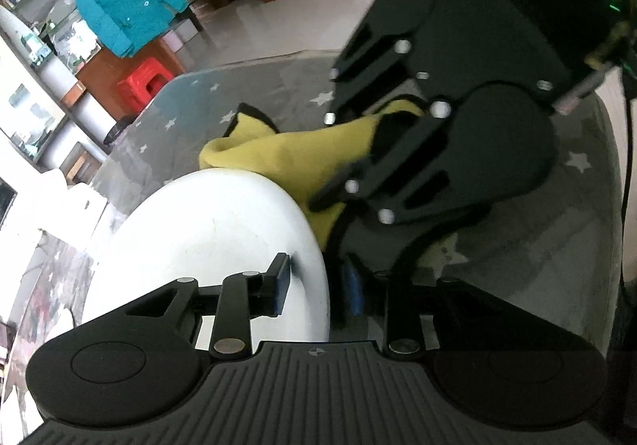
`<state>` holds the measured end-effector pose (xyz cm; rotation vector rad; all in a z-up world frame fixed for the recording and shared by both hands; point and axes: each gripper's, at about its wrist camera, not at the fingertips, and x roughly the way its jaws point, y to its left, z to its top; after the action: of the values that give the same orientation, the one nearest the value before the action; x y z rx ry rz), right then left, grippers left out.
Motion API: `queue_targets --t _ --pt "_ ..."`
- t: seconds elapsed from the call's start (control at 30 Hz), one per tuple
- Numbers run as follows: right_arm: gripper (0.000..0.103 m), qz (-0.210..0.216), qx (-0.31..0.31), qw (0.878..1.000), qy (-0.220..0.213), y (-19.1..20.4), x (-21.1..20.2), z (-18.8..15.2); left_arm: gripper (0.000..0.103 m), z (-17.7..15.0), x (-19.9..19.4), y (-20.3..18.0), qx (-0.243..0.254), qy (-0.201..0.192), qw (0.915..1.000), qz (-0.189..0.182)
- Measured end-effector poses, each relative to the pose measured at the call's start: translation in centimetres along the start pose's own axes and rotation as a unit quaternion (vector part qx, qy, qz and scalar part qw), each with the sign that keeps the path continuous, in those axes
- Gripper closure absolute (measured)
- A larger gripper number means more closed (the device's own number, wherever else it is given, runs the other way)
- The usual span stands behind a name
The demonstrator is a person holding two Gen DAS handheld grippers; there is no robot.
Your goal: Clean bowl
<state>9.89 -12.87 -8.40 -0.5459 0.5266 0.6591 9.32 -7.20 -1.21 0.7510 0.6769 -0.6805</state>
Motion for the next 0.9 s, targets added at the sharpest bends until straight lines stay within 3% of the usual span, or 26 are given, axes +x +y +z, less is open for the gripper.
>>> queue_targets --t 0.4,0.53,0.9 --pt "0.082 0.002 -0.023 1.0 0.004 0.9 -2.5 -1.7 0.071 0.8 -0.1 0.8 -0.003 0.007 0.9999 -0.009" --pt "0.083 0.001 -0.031 0.999 0.009 0.9 -3.2 -2.3 0.079 0.8 -0.1 0.5 -0.006 0.009 0.9999 -0.004" --pt "0.082 0.002 -0.052 0.999 0.011 0.7 -3.0 -2.6 0.081 0.5 -0.3 -0.1 0.031 0.003 0.9995 -0.005"
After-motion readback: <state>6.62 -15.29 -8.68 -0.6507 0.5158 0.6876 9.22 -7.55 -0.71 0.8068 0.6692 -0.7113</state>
